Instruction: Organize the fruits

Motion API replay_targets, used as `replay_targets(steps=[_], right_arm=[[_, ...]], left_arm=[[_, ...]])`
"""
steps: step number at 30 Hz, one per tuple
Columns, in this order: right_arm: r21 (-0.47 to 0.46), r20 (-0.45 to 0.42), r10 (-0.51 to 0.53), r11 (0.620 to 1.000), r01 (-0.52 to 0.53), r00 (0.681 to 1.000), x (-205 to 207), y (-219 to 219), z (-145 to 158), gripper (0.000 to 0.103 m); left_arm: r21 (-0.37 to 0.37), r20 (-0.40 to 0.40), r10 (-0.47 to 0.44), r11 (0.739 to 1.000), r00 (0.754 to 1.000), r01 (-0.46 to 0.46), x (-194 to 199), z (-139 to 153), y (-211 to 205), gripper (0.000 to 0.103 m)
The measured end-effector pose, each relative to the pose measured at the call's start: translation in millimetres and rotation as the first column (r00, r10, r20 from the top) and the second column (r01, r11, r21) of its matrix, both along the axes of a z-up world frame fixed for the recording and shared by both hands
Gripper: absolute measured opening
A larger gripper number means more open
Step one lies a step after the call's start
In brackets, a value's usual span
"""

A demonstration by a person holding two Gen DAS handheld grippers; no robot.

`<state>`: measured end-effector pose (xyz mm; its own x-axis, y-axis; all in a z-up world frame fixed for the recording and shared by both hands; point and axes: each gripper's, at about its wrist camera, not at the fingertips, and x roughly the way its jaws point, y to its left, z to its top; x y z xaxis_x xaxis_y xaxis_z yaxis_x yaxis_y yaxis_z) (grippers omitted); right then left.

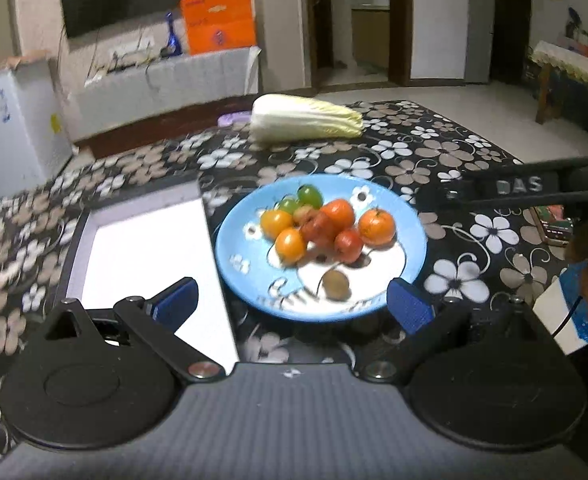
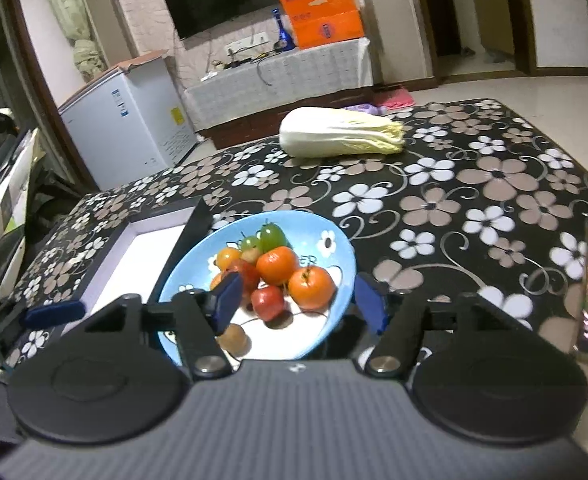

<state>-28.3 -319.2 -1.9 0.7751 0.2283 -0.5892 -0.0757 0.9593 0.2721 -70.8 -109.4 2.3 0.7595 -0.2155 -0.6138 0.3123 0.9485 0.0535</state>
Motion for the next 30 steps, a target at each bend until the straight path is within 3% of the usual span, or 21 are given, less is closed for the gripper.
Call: replay_targets(steps=[5,8,13,25,30], right_arm=[[-0.024,-0.034,-0.041,0.999,0.040,0.999,-19,4,-2,0.065],[-0.028,-0.067,-0.043,0.999,0.041,0.997,-30,9,-3,0.065],[-0.026,-0.053,-0.037,0.999,0.036,0.998,-45,15,-1,0.065],[-0.062,-0.127,-0.051,0.997,0.043,0.991,-56,25,-17,0.065],[-0.068,-0.158,-0.061,0.996,0.051,0.985,-55,23,-25,0.065]], left_arm=[[0.002,0.008,0.069,0.998,0.998,-0.069,-22,-3,21,0.102],[-0.044,0.004,0.102,0.994,0.995,-0.102,-31,0,32,0.102],[-0.035,0.029,0.101,0.994,0.994,-0.100,-38,3,30,0.102],[-0.015,0.038,0.053,0.999,0.998,-0.052,-55,-4,13,0.102],[-0.038,0.000,0.072,0.997,0.997,-0.071,-49,-6,16,0.102]])
